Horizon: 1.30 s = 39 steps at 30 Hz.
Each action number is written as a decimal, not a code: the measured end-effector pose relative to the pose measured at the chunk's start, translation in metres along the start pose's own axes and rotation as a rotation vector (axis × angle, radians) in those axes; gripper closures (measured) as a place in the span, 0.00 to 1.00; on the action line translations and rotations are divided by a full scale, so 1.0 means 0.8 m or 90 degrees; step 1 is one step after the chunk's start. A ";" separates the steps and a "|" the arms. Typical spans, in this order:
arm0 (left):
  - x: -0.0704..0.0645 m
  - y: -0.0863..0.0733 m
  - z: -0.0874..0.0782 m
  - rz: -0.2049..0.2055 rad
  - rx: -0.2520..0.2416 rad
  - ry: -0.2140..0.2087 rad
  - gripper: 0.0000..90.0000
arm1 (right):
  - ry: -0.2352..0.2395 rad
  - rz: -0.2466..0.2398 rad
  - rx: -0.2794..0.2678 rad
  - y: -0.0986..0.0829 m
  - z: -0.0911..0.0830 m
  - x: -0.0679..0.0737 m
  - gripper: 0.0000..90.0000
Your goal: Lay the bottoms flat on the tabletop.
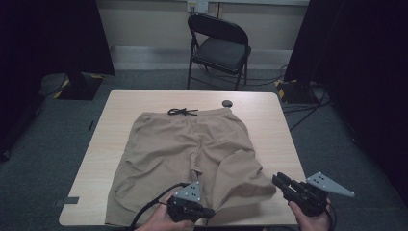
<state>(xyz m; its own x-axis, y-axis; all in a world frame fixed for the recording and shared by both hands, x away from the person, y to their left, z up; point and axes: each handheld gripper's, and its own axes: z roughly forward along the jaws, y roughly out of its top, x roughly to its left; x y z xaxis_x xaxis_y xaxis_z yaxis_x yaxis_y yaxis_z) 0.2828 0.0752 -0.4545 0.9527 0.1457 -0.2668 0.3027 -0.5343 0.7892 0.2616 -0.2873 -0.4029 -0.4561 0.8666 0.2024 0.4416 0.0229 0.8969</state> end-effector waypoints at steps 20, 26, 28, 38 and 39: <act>0.075 -0.025 -0.007 -0.136 -0.032 0.080 0.79 | -0.017 -0.027 0.210 -0.066 0.109 -0.029 0.78; 0.086 -0.035 -0.029 -0.152 -0.036 0.113 0.77 | 0.006 -0.036 0.221 -0.077 0.091 -0.025 0.76; 0.090 -0.038 -0.036 -0.156 -0.039 0.124 0.76 | 0.028 -0.025 0.224 -0.083 0.081 -0.024 0.77; 0.108 -0.057 -0.068 -0.182 -0.028 0.176 0.75 | 0.062 -0.050 0.186 -0.058 0.062 -0.008 0.73; 0.111 -0.059 -0.071 -0.183 -0.025 0.180 0.75 | 0.054 -0.046 0.172 -0.052 0.065 -0.010 0.75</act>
<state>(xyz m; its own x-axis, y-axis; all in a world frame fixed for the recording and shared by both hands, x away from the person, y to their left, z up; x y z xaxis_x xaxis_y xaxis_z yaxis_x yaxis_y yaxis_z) 0.3543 0.1608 -0.4841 0.7977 0.5106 -0.3208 0.5531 -0.4076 0.7266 0.2868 -0.2691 -0.4624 -0.5520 0.8133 0.1839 0.5896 0.2247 0.7758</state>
